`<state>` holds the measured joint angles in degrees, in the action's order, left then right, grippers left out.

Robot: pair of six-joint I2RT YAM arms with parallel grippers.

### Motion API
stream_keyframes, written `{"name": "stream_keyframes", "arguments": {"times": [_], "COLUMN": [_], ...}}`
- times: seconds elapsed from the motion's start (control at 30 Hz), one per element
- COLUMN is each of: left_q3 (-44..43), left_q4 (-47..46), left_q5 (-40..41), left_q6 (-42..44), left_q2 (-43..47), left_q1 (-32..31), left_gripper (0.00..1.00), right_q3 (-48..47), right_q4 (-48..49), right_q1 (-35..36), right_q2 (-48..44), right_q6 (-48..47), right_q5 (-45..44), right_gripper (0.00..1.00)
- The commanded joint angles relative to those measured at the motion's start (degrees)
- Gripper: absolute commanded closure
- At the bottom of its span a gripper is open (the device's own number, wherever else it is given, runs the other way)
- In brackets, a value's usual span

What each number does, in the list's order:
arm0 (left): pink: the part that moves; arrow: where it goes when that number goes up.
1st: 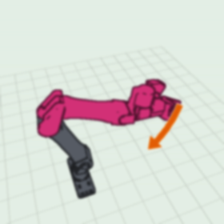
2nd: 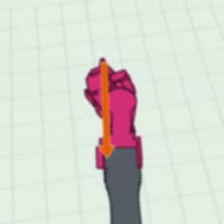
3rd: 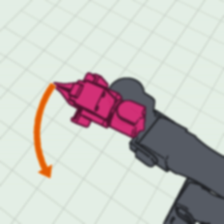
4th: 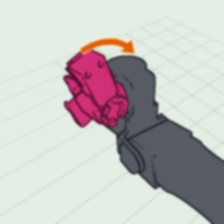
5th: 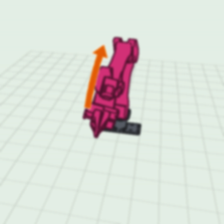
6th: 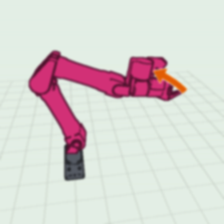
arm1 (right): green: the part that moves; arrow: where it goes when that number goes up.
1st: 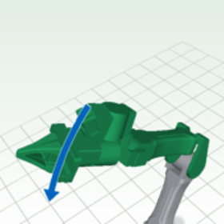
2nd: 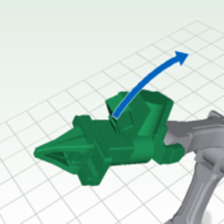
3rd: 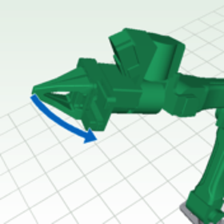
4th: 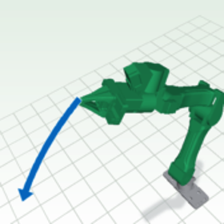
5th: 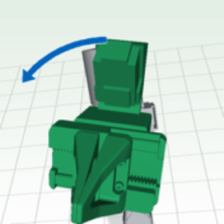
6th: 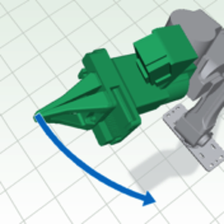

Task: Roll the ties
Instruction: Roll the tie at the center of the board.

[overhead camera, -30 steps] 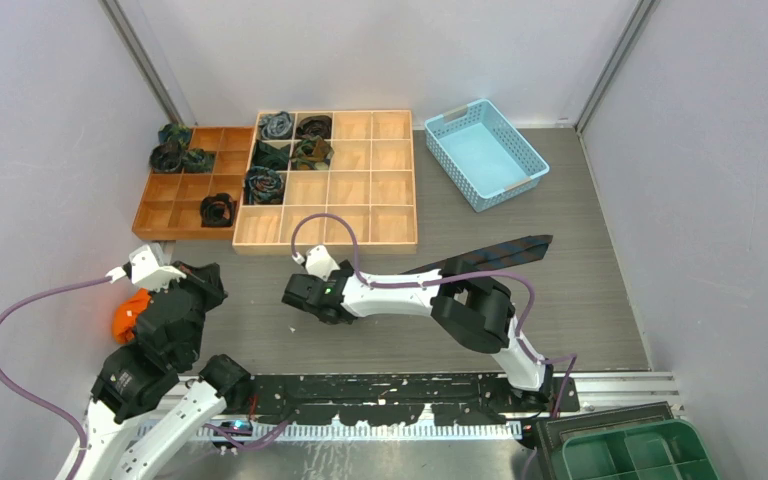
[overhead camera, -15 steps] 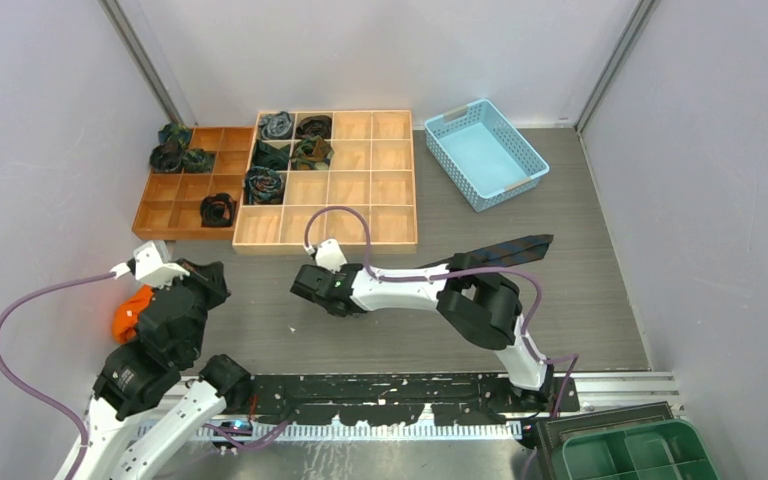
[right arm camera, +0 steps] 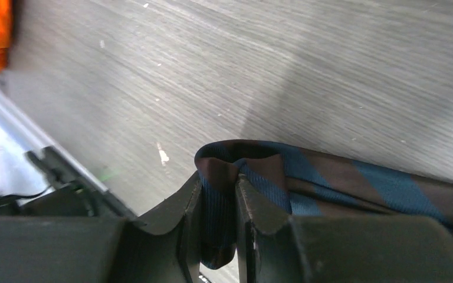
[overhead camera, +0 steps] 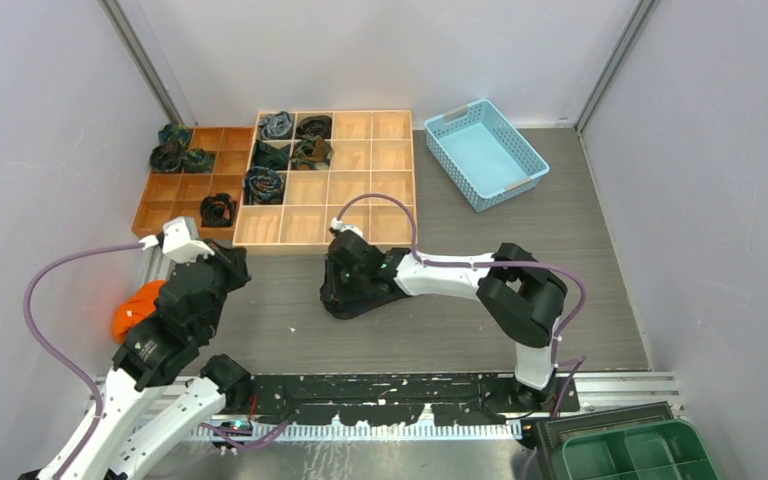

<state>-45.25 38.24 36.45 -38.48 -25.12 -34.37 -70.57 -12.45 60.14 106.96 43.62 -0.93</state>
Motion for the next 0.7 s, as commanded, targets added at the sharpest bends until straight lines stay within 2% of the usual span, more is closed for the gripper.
{"name": "stream_keyframes", "arguments": {"times": [0.0, 0.2, 0.4, 0.47, 0.67], "left_q3": [-0.6, 0.6, 1.4, 1.5, 2.3], "left_q4": [-8.4, -12.4, -16.6, -17.8, -20.6], "left_q5": [-3.6, -7.9, -11.7, -12.6, -14.8], "left_q6": [0.9, 0.8, 0.8, 0.7, 0.5], "left_q2": [-3.4, -7.9, -11.7, -12.7, -15.5], "left_q1": [0.0, 0.0, 0.0, 0.0, 0.0], "left_gripper": [1.0, 1.0, 1.0, 1.0, 1.0], "right_q3": [8.1, 19.8, 30.3, 32.6, 36.1], "right_q4": [22.5, 40.4, 58.5, 61.8, 61.3], "right_q1": [-3.0, -6.6, -8.7, -9.2, -10.6], "right_q2": [-2.9, -2.0, -3.2, -3.9, -5.2], "right_q6": [10.1, 19.9, 27.2, 29.0, 28.2], "right_q5": [16.7, 22.8, 22.6, 22.8, 21.6], "right_gripper": [0.72, 0.72, 0.72, 0.72, 0.72]}}
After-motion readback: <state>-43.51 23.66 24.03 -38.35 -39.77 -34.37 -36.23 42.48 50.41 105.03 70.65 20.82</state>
